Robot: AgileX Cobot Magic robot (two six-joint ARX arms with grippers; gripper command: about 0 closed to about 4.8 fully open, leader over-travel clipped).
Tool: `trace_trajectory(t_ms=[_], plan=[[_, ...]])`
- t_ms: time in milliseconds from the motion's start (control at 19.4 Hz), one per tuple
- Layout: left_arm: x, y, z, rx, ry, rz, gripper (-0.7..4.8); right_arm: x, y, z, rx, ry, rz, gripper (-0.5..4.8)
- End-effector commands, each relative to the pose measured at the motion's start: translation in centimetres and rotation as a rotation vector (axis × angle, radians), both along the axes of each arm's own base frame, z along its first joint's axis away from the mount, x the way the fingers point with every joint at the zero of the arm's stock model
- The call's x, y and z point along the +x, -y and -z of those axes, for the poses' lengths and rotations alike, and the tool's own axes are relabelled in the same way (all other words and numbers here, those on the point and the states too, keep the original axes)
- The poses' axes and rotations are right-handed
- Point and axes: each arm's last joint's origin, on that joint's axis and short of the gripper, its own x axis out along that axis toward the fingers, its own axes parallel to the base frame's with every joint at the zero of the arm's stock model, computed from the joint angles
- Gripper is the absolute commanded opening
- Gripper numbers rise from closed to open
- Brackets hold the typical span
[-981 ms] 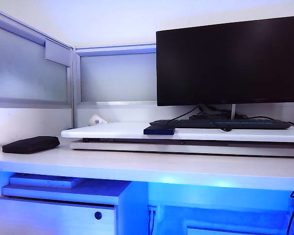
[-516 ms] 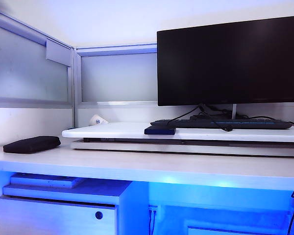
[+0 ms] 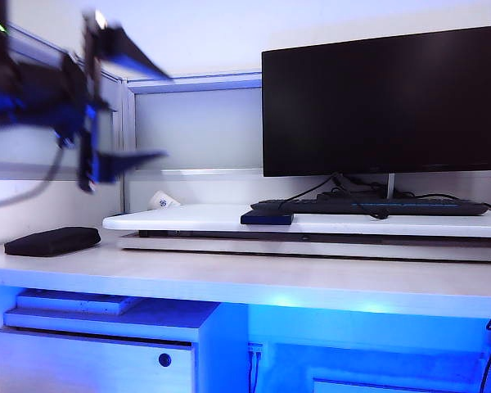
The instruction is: Unplug the data cable of the portable hard drive.
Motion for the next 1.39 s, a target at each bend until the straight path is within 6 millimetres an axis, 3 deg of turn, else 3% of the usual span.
trace_trajectory(t_ms=[52, 155, 413, 568, 774, 981, 1393], plan=[[2.4, 1.2, 0.4, -0.006, 0.01, 0.017, 4.79, 0.2, 0.0, -1.8, -0.001, 0.016, -0.008, 3.01], [3.8, 1.7, 0.6, -0.007, 0.013, 0.018, 4.79, 1.1, 0.1, -2.8, -0.001, -0.009, -0.014, 3.51], [6.0, 2.8, 1.4, -0.012, -0.008, 0.027, 4.79, 5.6, 0.1, -5.4, -0.021, -0.065, -0.124, 3.51], [7.1, 4.2, 2.7, -0.021, -0.046, 0.05, 4.79, 9.3, 0.3, -7.2, -0.032, -0.122, -0.185, 3.79], [8.5, 6.3, 4.0, -0.029, -0.072, 0.077, 4.79, 12.4, 0.0, -8.7, -0.048, -0.147, -0.266, 3.79], [10.7, 8.3, 5.4, -0.04, -0.11, 0.102, 4.79, 13.6, -1.3, -8.4, -0.101, -0.166, -0.301, 3.81], [12.5, 9.2, 7.7, -0.007, -0.158, 0.069, 4.79, 14.5, -2.7, -7.5, -0.111, -0.193, -0.338, 3.81]])
